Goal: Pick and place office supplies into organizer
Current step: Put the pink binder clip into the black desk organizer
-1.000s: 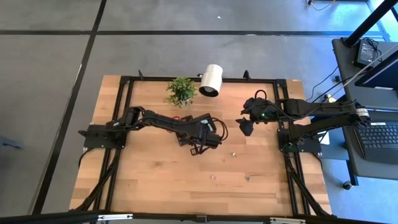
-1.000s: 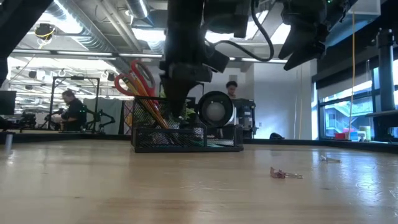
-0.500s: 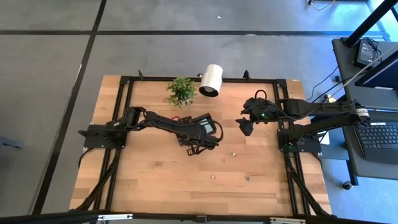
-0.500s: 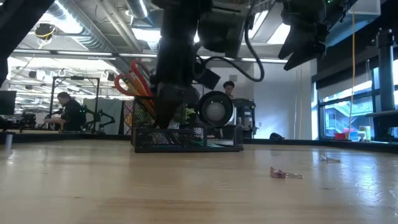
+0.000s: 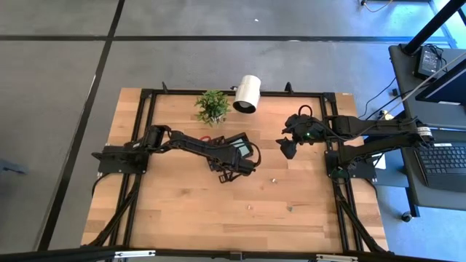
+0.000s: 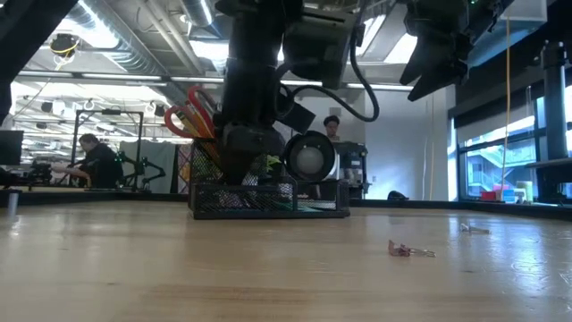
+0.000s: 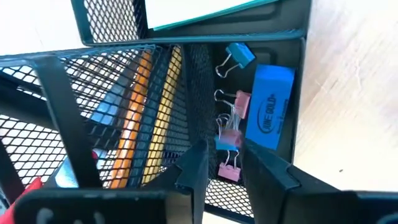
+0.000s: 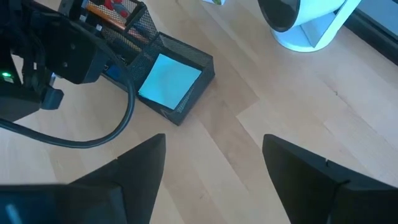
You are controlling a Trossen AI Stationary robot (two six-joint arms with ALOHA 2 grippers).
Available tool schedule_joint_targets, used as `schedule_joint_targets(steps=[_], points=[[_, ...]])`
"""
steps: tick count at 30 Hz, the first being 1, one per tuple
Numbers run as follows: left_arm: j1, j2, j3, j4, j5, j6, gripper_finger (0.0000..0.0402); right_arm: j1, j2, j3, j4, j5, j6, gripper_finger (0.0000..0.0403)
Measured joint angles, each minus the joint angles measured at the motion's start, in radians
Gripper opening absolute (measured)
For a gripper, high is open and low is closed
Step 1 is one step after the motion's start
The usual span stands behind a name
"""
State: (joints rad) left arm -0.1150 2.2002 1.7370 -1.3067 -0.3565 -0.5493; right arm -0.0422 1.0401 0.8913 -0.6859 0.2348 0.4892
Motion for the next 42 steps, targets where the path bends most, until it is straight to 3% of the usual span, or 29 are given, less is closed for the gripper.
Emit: schedule_joint_targets(steps=[8,15,24,32,36,42], points=[[0.002,0.0,0.006,-0.003,0.0,0.029,0.0115,0.0,0.0,0.0,0.0,0.0,0.0,0.0272],[-0.033,-0.027,0.113,0.0,0.006,0.078,0.0118,0.0,0.0,0.0,0.0,0.0,-0.001,0.0272],[-0.111,-0.027,0.212,0.119,0.187,0.372,0.0142,0.0,0.0,0.0,0.001,-0.001,0.0,0.0272],[-0.19,-0.026,0.212,0.359,0.216,0.381,0.0168,0.0,0.0,0.0,0.001,-0.001,-0.004,0.0272],[-0.234,-0.014,0.214,0.421,0.241,0.375,0.0169,0.0,0.0,0.0,0.001,-0.001,-0.004,0.0272],[-0.277,0.037,0.212,0.452,0.192,0.292,0.0169,0.0,0.0,0.0,0.0,-0.002,-0.005,0.0272]])
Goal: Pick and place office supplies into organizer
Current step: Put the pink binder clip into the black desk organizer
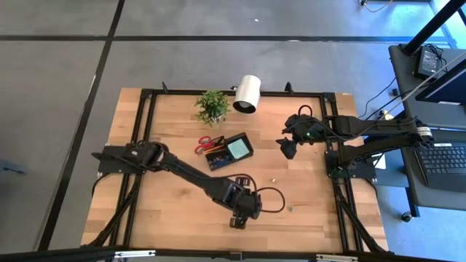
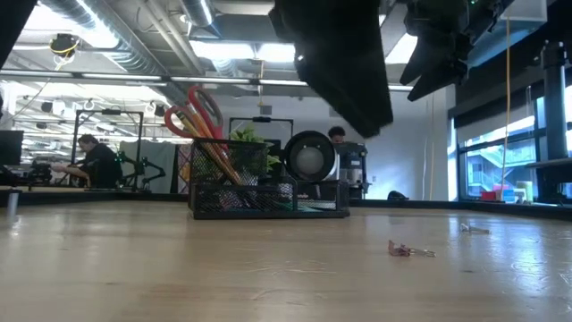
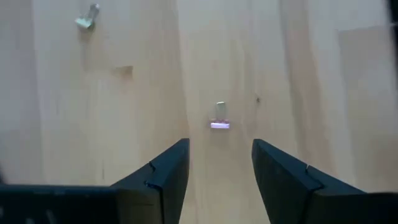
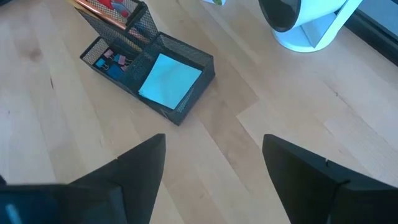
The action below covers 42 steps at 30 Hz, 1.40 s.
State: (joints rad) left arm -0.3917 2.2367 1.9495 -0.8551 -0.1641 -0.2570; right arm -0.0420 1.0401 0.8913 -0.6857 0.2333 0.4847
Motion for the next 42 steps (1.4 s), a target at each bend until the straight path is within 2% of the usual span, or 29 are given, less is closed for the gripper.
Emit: schedule_joint_targets(steps=[3,11,34,42], points=[[-0.008,0.026,0.0,0.006,-0.034,-0.041,0.0169,0.0,0.0,0.0,0.0,0.0,0.0,0.0272],[-0.009,0.094,0.0,0.071,-0.026,-0.052,0.0169,0.0,0.0,0.0,0.0,-0.001,0.0,0.0272],[0.0,0.163,0.002,0.114,0.035,-0.037,0.0169,0.0,0.0,0.0,-0.018,-0.001,-0.024,0.0272],[0.001,0.165,0.002,0.121,0.01,-0.103,0.0168,0.0,0.0,0.0,-0.024,-0.001,-0.026,0.0272]])
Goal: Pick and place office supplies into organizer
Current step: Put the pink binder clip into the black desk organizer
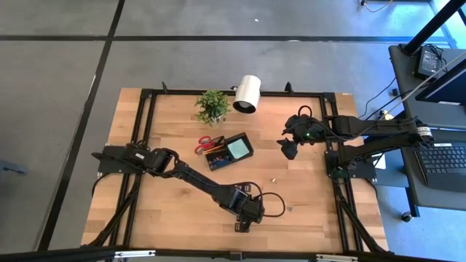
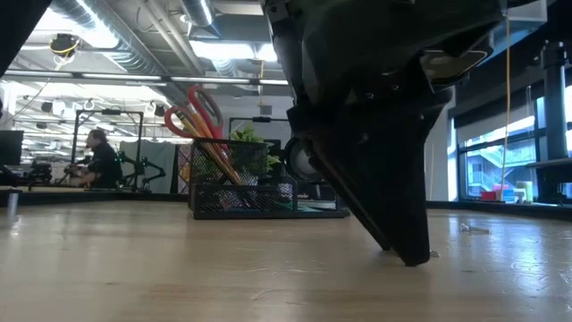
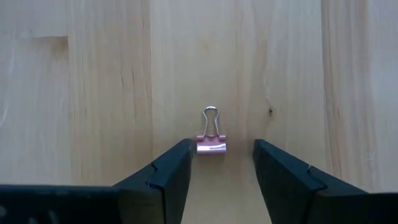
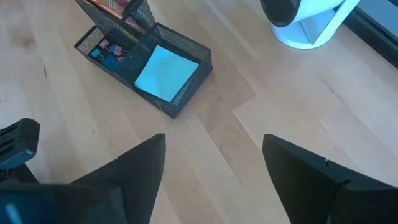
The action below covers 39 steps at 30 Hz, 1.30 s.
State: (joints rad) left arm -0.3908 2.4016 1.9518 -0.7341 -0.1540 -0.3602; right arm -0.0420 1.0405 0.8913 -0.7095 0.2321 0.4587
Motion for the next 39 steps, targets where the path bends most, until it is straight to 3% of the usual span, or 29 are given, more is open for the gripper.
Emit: schedule_joint_targets(steps=[10,26,32,39], points=[[0.0,0.001,0.0,0.001,-0.001,0.015,0.0164,0.0,0.0,0.0,0.0,0.0,0.0,0.0272],[0.0,0.003,-0.001,0.005,-0.024,0.059,0.0064,0.0,0.0,0.0,0.001,0.0,0.0,0.0272],[0.001,-0.001,-0.002,-0.005,-0.009,0.067,0.005,0.0,0.0,0.0,0.001,0.0,0.0,0.0272],[0.007,-0.087,-0.009,-0.227,-0.032,0.062,0.005,0.0,0.0,0.0,0.001,0.002,0.0,0.0272]])
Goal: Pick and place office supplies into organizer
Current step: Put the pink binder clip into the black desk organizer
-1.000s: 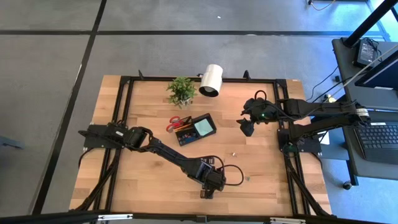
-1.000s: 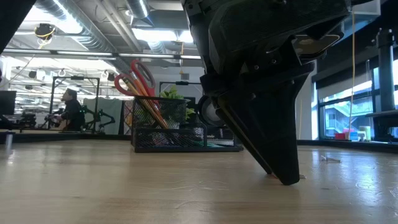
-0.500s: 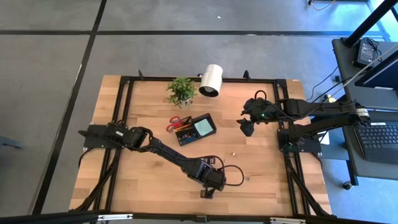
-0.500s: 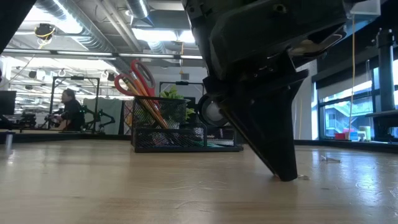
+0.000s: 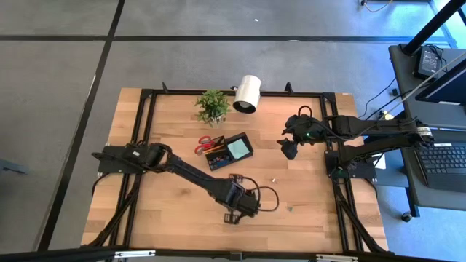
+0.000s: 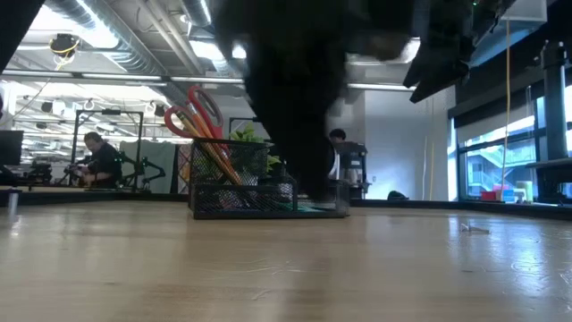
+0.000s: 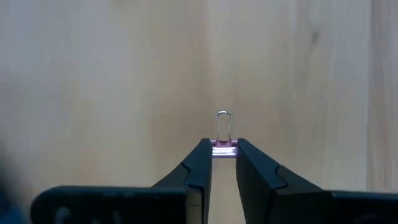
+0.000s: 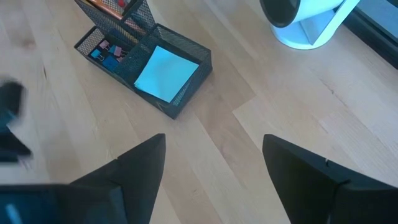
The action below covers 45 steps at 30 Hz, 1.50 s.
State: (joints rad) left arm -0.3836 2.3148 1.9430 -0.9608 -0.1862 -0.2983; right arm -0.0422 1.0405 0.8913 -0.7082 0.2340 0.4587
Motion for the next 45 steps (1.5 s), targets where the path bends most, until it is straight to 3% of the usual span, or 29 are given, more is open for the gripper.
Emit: schedule_joint_targets(steps=[10,18,29,45], points=[[0.059,-0.122,0.005,-0.428,-0.199,-0.03,0.0051,0.0,0.0,0.0,0.004,0.001,0.003,0.0272],[0.118,-0.12,-0.026,-0.48,-0.355,0.131,0.0051,0.0,0.0,0.0,0.012,0.002,0.005,0.0272],[0.21,-0.121,-0.15,-0.444,-0.325,0.181,0.0051,0.0,0.0,0.0,0.012,0.003,0.008,0.0272],[0.247,-0.122,-0.219,-0.352,-0.259,0.165,0.0066,0.0,0.0,0.0,0.007,0.035,0.004,0.0272]])
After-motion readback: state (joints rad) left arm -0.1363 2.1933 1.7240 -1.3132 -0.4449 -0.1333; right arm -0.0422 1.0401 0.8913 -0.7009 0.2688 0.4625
